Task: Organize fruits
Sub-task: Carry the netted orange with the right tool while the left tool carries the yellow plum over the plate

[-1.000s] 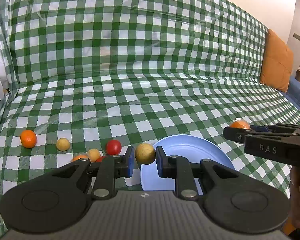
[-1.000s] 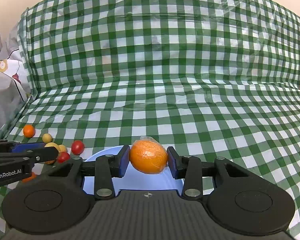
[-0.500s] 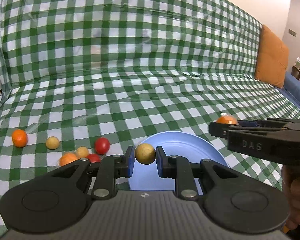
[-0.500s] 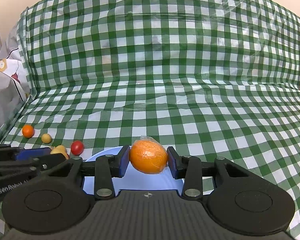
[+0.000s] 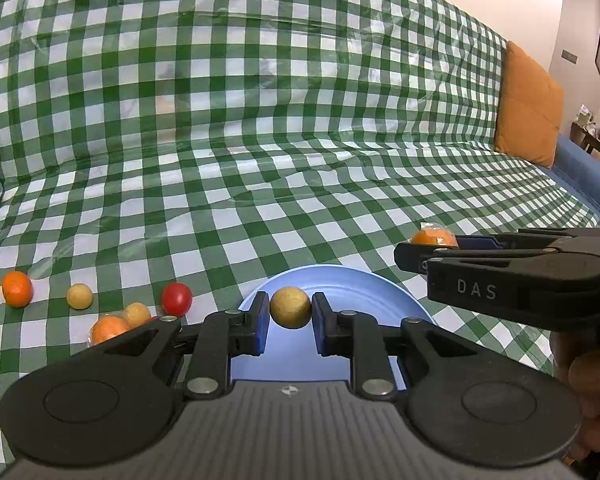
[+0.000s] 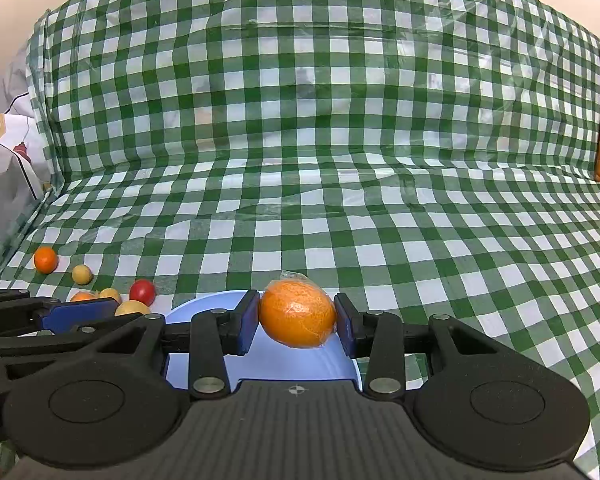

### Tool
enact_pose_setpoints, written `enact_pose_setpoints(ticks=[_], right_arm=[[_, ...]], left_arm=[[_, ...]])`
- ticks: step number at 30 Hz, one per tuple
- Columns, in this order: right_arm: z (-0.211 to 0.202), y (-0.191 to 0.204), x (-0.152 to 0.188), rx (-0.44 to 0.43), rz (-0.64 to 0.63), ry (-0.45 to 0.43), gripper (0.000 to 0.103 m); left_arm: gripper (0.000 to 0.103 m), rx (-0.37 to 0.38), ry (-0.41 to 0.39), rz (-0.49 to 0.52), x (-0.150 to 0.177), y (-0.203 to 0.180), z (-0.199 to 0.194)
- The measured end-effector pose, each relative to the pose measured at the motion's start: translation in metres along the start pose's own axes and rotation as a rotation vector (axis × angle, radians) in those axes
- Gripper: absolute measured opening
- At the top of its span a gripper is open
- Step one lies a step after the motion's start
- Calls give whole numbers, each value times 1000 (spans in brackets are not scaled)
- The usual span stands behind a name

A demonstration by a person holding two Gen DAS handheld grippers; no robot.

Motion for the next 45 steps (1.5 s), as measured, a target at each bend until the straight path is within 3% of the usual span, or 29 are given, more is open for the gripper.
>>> enact_pose_setpoints(ticks=[45], right_arm=[[9,-5,1,-2,-5,6,42]], left_arm=[[25,2,-2,41,6,-16,-1]])
Point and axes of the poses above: each gripper's, at about its wrist camera, not at the fingertips, and z roughly the way its jaws point, y to its left, x to its underside, the point moved 7 cm from there along z, roughly the way its jaws point, and after that the axes turned 4 degrees about y, right-handed, at the moved point
